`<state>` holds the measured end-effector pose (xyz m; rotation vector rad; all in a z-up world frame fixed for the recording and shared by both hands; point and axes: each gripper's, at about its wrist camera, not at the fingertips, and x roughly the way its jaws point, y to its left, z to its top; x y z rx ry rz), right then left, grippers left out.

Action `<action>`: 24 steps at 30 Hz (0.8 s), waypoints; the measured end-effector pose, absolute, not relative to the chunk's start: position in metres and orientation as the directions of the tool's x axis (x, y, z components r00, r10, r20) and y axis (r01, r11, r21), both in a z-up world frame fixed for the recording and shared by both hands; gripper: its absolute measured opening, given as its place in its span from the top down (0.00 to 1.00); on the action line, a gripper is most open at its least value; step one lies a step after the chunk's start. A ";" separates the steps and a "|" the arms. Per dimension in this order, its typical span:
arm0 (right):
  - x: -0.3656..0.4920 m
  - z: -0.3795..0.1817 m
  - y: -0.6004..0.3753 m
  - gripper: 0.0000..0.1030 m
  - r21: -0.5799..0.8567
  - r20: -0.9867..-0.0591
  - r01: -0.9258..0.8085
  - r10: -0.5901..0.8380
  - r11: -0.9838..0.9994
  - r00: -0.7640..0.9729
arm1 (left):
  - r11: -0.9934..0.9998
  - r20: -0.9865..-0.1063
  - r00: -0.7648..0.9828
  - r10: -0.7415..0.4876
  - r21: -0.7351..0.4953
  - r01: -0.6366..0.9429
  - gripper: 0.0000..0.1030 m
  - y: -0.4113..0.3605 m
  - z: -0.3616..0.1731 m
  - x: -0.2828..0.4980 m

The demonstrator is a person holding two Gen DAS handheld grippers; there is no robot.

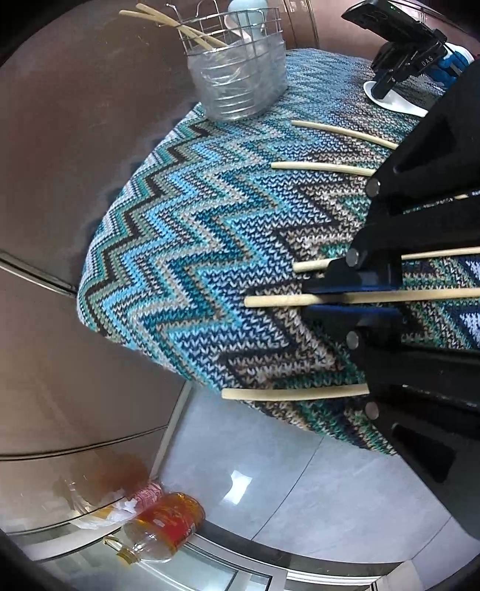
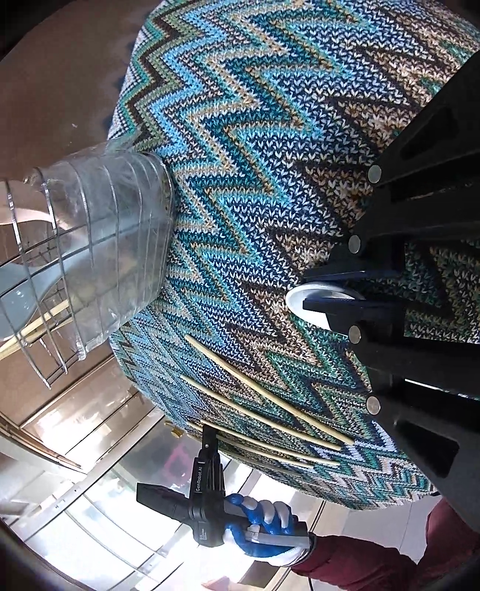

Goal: Organize utensils
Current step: 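Close the left tool on a wooden chopstick while the right tool holds the spoon, then lift the chopstick and spoon and carry both tools over the wire holder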

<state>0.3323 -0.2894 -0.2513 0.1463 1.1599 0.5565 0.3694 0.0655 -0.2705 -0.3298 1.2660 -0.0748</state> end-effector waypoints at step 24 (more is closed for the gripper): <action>0.214 -0.136 -0.300 0.94 0.143 -0.716 -0.302 0.309 0.943 0.626 | 0.941 -0.720 0.626 -0.300 -0.331 0.070 0.96 0.054 -0.127 0.251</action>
